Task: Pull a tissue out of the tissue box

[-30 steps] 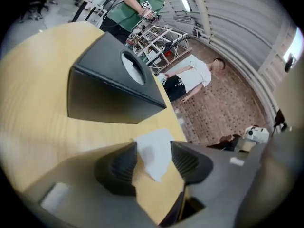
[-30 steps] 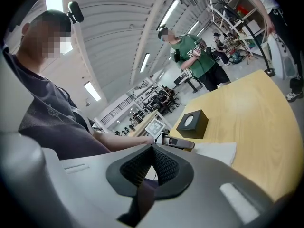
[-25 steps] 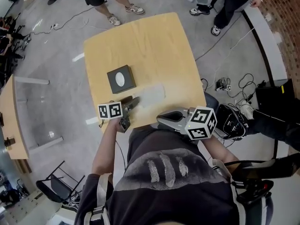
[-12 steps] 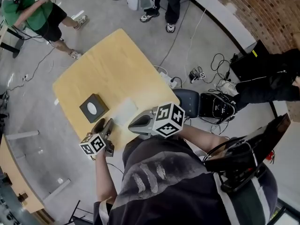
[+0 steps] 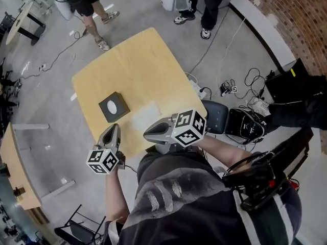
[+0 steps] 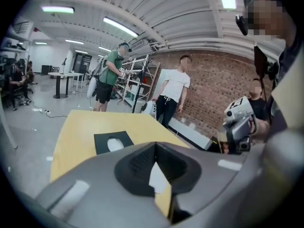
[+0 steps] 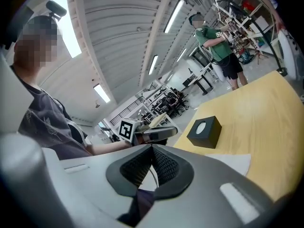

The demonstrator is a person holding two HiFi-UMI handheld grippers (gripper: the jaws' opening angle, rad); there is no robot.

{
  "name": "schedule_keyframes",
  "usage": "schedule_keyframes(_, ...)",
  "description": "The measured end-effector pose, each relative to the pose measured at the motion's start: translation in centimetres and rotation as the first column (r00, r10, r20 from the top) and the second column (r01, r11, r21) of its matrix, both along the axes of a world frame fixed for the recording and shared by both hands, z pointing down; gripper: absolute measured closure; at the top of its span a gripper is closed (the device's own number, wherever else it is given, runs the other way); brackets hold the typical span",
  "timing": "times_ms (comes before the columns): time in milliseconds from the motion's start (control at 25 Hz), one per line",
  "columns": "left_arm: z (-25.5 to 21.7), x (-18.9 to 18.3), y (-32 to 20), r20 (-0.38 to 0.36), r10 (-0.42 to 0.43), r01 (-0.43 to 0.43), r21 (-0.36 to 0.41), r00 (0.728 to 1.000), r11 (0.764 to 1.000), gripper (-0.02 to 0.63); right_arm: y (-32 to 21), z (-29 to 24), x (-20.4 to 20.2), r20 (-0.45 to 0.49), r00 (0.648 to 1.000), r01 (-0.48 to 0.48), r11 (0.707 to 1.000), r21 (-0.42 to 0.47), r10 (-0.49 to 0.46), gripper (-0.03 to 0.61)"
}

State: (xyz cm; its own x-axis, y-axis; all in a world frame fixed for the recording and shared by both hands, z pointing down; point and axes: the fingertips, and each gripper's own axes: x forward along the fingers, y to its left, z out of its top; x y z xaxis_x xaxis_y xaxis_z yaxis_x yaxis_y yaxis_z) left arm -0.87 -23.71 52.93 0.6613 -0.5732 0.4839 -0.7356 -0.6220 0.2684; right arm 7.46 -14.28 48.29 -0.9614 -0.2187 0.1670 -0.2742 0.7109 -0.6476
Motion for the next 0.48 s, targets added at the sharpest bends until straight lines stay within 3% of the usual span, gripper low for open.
schedule_keyframes(200, -2.4, 0.2, 1.1, -0.03, 0.048, -0.046, 0.047, 0.998, 0.998, 0.611, -0.3, -1.0, -1.0, 0.026, 0.999, -0.048, 0.999, 0.0, 0.048, 0.58)
schedule_keyframes(480, -6.8, -3.6, 1.9, -0.101, 0.089, -0.074, 0.141, 0.991, 0.987, 0.611, -0.8, -2.6, -6.1, 0.024, 0.997, -0.074, 0.997, 0.017, 0.074, 0.58)
